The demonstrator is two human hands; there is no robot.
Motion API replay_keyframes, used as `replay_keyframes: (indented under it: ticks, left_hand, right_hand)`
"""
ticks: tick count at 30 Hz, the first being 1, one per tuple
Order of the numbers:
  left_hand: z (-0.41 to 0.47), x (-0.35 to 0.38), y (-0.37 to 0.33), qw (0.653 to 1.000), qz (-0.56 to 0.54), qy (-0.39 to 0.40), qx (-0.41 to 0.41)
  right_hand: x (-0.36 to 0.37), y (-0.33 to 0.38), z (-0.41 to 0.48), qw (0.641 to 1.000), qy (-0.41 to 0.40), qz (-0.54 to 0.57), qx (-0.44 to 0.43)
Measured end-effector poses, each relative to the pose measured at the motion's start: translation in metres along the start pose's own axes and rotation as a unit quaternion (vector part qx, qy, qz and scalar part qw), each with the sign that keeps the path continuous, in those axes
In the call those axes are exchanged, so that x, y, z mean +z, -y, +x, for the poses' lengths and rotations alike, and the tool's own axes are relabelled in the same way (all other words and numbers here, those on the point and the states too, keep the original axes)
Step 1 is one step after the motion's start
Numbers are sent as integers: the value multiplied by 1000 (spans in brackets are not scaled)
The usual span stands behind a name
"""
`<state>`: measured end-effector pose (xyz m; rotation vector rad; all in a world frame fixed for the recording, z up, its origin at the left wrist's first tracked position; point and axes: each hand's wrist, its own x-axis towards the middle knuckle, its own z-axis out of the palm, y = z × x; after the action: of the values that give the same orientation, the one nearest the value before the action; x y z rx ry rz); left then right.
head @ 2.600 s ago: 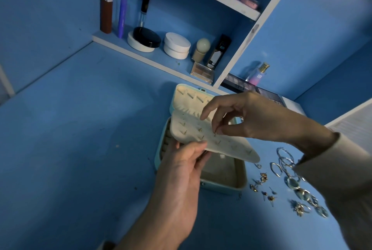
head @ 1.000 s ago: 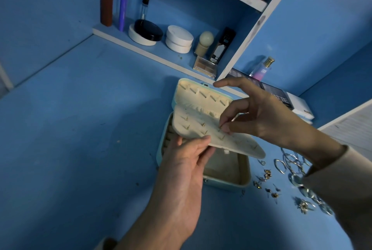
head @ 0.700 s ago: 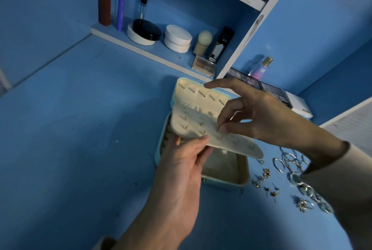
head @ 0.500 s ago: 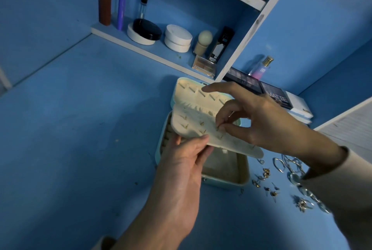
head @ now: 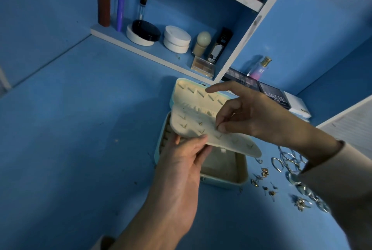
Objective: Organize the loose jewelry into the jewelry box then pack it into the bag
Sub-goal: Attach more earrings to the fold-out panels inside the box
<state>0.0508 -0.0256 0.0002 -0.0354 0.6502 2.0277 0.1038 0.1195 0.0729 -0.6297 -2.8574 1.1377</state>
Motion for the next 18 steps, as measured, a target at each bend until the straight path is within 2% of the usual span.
replay_keyframes:
  ticks: [3,8,18]
  left_hand:
    - [0,0,0,1000,1,8,-2]
    - [1,0,1,1000,-3,5,-2]
    - [0,0,-1,1000,-1,13,-9]
  right_hand:
    - [3,-5,-2,997,-15,77,20]
    - [6,-10,-5,989,-47,139,19]
    - [5,-8,-7,991,-58,118,7]
